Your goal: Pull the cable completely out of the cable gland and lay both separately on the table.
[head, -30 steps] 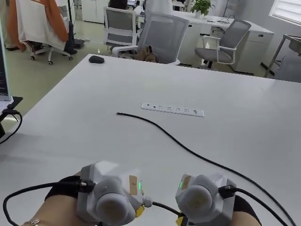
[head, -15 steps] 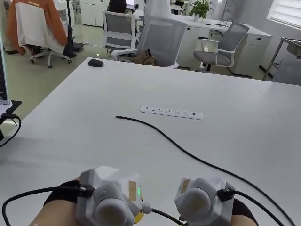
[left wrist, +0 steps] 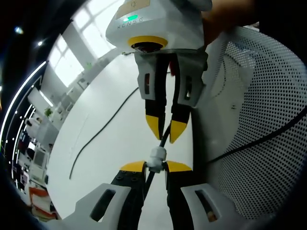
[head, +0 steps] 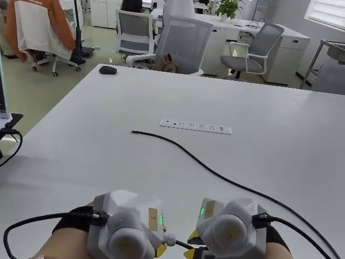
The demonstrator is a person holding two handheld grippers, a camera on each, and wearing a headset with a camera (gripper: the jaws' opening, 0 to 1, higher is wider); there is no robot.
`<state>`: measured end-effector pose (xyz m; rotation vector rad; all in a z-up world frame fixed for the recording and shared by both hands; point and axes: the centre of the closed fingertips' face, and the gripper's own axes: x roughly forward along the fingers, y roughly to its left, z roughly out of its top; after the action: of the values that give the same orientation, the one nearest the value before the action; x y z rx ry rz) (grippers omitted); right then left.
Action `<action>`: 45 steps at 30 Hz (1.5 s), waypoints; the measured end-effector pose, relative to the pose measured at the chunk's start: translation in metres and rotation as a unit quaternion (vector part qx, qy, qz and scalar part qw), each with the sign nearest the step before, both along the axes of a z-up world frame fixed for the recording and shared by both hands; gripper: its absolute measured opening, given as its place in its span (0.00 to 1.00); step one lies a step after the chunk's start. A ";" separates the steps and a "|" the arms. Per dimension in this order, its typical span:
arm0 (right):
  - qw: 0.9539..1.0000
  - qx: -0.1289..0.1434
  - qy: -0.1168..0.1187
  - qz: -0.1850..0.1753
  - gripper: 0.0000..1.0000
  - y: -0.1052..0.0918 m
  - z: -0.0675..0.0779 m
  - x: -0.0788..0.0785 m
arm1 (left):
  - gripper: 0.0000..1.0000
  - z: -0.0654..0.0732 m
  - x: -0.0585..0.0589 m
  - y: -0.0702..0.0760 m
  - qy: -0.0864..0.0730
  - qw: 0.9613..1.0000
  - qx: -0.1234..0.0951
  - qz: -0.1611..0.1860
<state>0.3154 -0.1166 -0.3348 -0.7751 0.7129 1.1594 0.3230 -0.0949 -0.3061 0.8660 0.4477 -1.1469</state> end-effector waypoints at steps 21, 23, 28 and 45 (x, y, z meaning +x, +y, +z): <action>0.998 -0.053 0.000 -0.045 0.02 -0.026 -0.013 0.012 | 0.17 0.002 0.010 0.009 -0.009 1.000 0.000 0.025; 0.997 -0.061 0.004 -0.051 0.02 -0.029 -0.015 0.012 | 0.17 0.004 0.010 0.009 -0.006 1.000 -0.005 0.026; 0.996 -0.064 0.006 -0.059 0.02 -0.032 -0.016 0.012 | 0.17 0.003 0.009 0.007 -0.006 1.000 -0.006 0.024; 0.998 -0.036 -0.005 -0.042 0.13 -0.019 -0.007 0.012 | 0.17 0.005 0.013 0.009 -0.009 0.999 -0.008 0.034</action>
<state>0.3273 -0.1358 -0.3420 -0.8029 0.7756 1.0589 0.3358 -0.0858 -0.3015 0.8397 0.4496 -1.0779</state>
